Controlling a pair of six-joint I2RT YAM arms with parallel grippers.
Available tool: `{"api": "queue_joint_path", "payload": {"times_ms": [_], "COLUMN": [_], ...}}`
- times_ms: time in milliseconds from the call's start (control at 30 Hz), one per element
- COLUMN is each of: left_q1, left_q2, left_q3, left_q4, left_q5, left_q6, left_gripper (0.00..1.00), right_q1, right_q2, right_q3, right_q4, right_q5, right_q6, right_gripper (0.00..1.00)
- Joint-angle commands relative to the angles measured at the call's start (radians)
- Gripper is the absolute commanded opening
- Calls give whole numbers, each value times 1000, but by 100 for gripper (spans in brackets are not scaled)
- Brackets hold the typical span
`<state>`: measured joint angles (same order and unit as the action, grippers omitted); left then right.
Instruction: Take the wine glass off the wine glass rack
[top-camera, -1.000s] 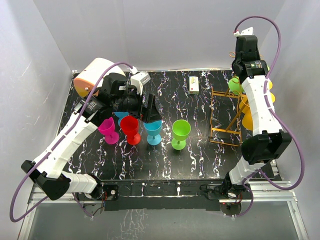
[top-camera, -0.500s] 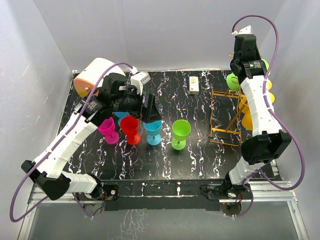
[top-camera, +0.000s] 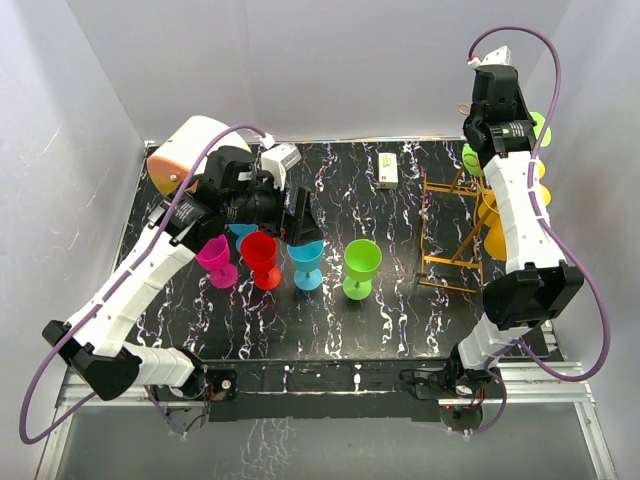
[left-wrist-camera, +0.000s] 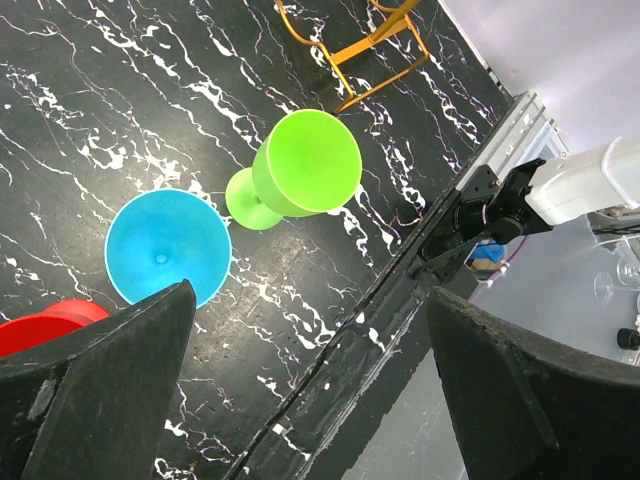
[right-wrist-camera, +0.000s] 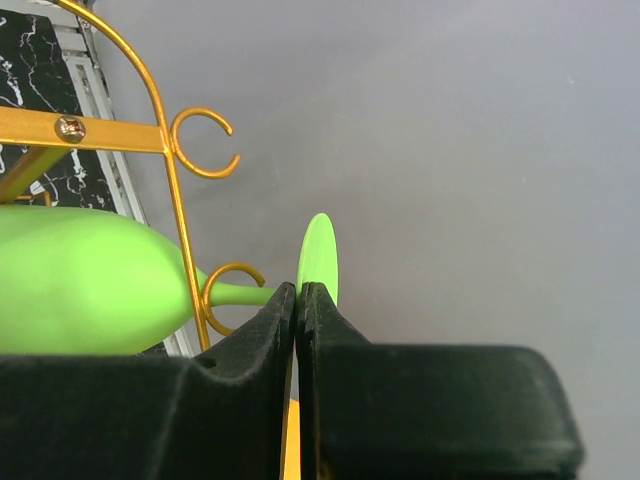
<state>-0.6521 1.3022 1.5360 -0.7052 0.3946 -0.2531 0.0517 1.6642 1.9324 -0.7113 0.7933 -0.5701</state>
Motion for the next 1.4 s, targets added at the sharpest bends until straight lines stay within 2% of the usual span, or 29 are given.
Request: {"api": "queue_joint_path", "payload": {"times_ms": [0, 1000, 1267, 1367], "left_q1": [-11, -30, -34, -35], "left_q2": [-24, -33, -25, -21], "left_q3": [-8, -11, -14, -14], "left_q4": [-2, -7, 1, 10], "left_q5": [-9, -46, -39, -25], "left_q6": [17, 29, 18, 5], "left_gripper": [99, 99, 99, 99], "right_q1": [-23, -84, -73, -64], "right_q2": [-44, 3, -109, -174], "right_q3": [-8, 22, -40, -125], "right_q4": [74, 131, 308, 459], "right_q5": [7, 79, 174, 219], "right_q6": [13, -22, -188, -320], "right_gripper": [0, 0, 0, 0]}}
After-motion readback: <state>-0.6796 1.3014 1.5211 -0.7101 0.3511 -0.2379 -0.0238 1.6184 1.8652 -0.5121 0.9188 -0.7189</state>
